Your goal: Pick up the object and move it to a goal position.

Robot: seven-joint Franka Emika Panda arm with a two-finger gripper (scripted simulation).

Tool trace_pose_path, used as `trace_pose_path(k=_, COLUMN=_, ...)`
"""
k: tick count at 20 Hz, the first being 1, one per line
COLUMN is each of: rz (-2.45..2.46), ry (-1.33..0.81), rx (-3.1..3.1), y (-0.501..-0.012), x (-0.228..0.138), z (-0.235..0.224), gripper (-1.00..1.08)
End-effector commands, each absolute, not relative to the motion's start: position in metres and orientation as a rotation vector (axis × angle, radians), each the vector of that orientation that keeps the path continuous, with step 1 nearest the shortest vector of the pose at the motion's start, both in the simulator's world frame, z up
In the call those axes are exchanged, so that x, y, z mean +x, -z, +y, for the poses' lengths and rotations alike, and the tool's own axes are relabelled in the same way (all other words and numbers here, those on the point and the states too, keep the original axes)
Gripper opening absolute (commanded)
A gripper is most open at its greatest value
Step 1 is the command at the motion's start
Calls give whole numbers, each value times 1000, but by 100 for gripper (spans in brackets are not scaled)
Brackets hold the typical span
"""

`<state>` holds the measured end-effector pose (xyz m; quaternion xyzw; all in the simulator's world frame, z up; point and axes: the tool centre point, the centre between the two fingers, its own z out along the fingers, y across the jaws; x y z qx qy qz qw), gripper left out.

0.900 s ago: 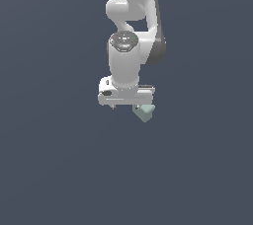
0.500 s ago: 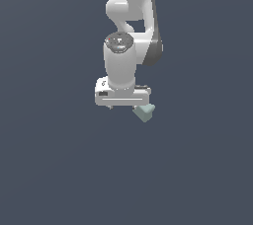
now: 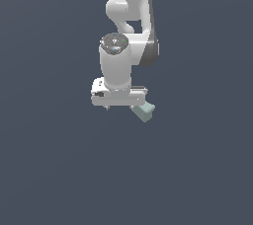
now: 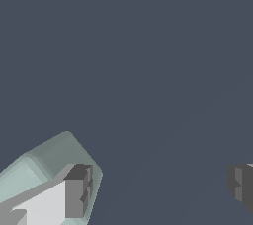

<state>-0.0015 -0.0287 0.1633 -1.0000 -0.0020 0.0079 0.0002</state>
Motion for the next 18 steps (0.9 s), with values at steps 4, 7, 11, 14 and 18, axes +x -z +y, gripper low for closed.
trace_pose_path(k=4, rz=-99, ry=-24, rx=-3139, y=-160, x=-6, z=-18, gripper=100)
trace_pose_path(k=7, rz=-192, ry=-22, rx=-3135, y=-157, x=-11, z=-7, gripper=100)
trace_pose_path(k=11, rz=-362, ry=-18, rx=-3119, y=-152, x=-21, z=12, gripper=100)
trace_pose_path(k=14, rz=-524, ry=-15, rx=-3096, y=-147, x=-31, z=30, gripper=100)
trace_pose_path(k=18, rz=-736, ry=-9, rx=-3053, y=-141, x=-46, z=52, gripper=100)
